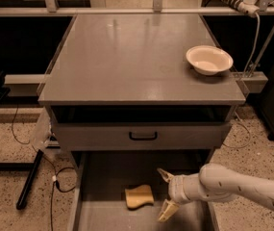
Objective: Pick sponge from middle drawer and place on counter
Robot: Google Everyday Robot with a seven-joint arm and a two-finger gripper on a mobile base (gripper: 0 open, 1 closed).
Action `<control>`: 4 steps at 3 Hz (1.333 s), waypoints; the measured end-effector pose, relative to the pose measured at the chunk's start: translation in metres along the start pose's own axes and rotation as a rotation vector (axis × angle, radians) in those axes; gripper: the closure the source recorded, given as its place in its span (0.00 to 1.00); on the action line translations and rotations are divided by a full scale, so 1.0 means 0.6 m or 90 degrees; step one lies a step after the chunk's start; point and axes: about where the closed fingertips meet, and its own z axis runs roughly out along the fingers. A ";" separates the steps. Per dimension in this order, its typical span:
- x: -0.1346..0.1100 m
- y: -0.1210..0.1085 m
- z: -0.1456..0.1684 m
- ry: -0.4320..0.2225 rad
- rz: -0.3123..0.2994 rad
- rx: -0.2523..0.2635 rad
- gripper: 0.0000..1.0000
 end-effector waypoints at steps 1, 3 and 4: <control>-0.003 0.005 0.048 -0.019 -0.015 -0.021 0.00; 0.006 -0.012 0.118 -0.039 -0.024 -0.045 0.00; 0.015 -0.028 0.143 -0.039 -0.017 -0.044 0.00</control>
Offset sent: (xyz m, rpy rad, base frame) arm 0.0237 0.0450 -0.0594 0.0565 0.0212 0.0930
